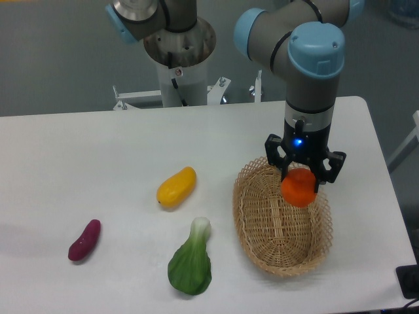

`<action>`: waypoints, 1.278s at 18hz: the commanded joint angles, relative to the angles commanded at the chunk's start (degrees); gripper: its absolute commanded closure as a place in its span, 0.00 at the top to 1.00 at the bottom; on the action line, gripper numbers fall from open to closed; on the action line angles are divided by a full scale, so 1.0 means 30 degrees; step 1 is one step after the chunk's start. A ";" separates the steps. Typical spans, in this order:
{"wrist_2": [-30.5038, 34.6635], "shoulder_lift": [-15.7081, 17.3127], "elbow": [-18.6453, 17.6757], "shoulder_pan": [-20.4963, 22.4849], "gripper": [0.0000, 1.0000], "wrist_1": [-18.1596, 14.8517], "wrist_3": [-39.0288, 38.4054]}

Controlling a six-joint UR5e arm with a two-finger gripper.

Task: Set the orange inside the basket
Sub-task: 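Lower the gripper holding the orange down into the wicker basket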

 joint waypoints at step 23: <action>0.0088 -0.2340 -0.1994 -0.0411 0.51 0.6590 -0.1407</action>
